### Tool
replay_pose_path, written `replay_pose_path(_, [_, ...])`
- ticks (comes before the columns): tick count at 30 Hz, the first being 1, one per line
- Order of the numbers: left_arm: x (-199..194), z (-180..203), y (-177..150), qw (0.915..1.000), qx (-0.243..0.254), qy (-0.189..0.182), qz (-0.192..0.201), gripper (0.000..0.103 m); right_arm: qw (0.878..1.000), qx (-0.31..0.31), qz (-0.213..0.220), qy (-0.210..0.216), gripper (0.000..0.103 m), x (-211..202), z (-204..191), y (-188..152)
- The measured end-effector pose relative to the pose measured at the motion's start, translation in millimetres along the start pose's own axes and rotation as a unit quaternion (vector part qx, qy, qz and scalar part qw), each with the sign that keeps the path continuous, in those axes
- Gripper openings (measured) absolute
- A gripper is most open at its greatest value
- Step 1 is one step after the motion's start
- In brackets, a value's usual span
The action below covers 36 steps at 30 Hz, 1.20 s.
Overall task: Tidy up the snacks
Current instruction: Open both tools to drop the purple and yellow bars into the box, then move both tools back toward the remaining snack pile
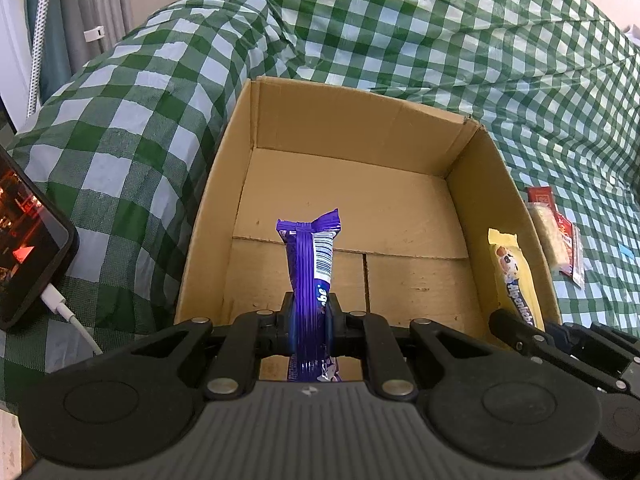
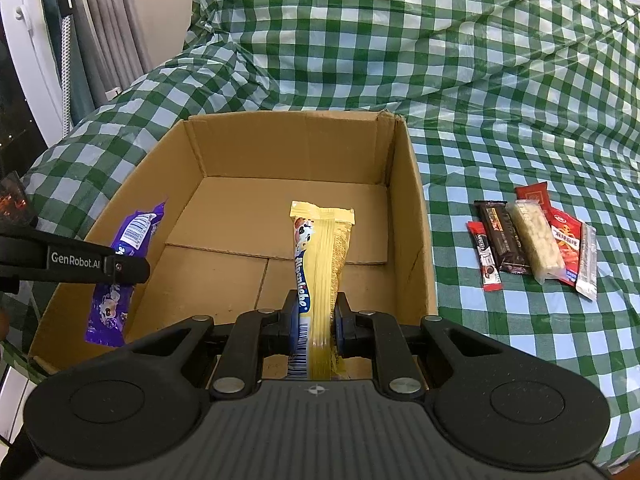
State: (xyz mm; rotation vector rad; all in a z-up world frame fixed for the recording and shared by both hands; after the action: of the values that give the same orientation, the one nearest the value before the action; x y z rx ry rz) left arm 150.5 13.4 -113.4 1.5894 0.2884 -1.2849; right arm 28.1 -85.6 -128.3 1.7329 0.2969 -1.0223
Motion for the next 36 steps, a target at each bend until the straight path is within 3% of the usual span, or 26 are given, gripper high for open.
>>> replay_pose_path(6, [5.3,0.3,2.3,0.9999,0.009,0.013,-0.001,0.015,1.0,0.001,-0.005,0.001,0.018,6.5,2.6,1.9])
replay_pose_path(7, [5.8,-0.3,2.5,0.9998,0.01,0.015,-0.001,0.023,1.0,0.006,-0.007,0.003,0.018,7.1,3.5,2.9])
replay_pose_path(8, [5.7,-1.0,3.3,0.9998,0.007,0.017,-0.002,0.051,1.0,0.013,-0.007,0.001,0.023,6.6,4.5,4.4])
replay_pose_path(9, [3.8,-2.5,4.2,0.9998,0.002,0.017,-0.001,0.07,1.0,0.024,-0.005,-0.001,0.038,5.0,6.8,6.5])
replay_pose_path(10, [0.1,-5.0,5.1,0.9998,-0.005,0.019,0.005,0.1,0.999,0.032,-0.002,-0.005,0.047,2.8,8.3,8.3])
replay_pose_path(11, [-6.8,-7.1,6.0,0.9994,-0.013,0.022,0.023,0.103,0.999,0.037,0.002,-0.007,0.061,-0.2,9.6,10.0])
replay_pose_path(12, [-12.9,-8.2,5.4,0.9989,-0.015,0.025,0.038,0.103,0.999,0.042,0.008,-0.006,0.068,-4.4,10.3,11.5])
replay_pose_path(17, [-30.7,-2.1,-12.6,0.9989,0.014,0.036,0.028,0.103,0.999,0.042,-0.005,0.008,0.081,-25.2,6.2,4.9])
replay_pose_path(24, [-72.7,-2.4,-46.9,0.9982,0.019,0.057,0.008,0.103,0.999,0.045,-0.009,0.01,0.089,-70.1,-4.7,-17.7])
replay_pose_path(36, [-146.1,1.5,-91.8,0.9967,0.015,0.067,0.042,0.103,0.998,0.011,0.067,-0.002,0.101,-159.4,-15.2,-45.2])
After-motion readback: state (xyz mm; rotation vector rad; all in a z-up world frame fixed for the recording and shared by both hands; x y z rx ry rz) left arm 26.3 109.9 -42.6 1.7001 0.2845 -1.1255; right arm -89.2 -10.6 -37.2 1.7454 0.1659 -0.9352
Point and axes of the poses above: each gripper's, at about its wrist camera, not at the fingertips, and x roughly the way its jaws point, z to its right, y to its top, the point moved 6 cm from there along x, roughly the way its jaws point, and after that the axes turned 2 degrees about -y, right-handed, at the moved point
